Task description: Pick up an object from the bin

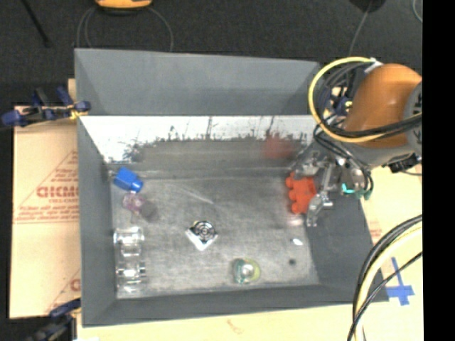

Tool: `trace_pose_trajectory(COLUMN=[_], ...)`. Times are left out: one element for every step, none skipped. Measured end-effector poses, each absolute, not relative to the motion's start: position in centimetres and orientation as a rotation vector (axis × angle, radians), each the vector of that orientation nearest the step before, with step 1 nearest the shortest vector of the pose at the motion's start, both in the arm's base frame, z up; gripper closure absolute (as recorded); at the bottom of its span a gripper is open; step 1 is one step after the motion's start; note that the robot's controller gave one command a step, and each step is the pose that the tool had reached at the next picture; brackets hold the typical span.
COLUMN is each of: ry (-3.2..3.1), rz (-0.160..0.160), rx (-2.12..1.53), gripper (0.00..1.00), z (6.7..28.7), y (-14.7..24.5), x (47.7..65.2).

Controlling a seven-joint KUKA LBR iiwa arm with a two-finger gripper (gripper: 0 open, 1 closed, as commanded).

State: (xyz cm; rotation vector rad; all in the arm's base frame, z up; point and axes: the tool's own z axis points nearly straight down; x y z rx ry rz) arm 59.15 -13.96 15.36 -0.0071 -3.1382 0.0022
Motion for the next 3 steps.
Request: trace_pose_trajectory(ry=[-3.141, -3.133, -3.065], rz=[-0.005, 0.002, -0.002], rx=[-0.191, 0.325, 0.723], gripper=[0.00, 0.00, 0.00], z=[12.9, 9.8, 9.2], y=[-15.6, -15.6, -15.9], x=[60.5, 61.9, 62.0])
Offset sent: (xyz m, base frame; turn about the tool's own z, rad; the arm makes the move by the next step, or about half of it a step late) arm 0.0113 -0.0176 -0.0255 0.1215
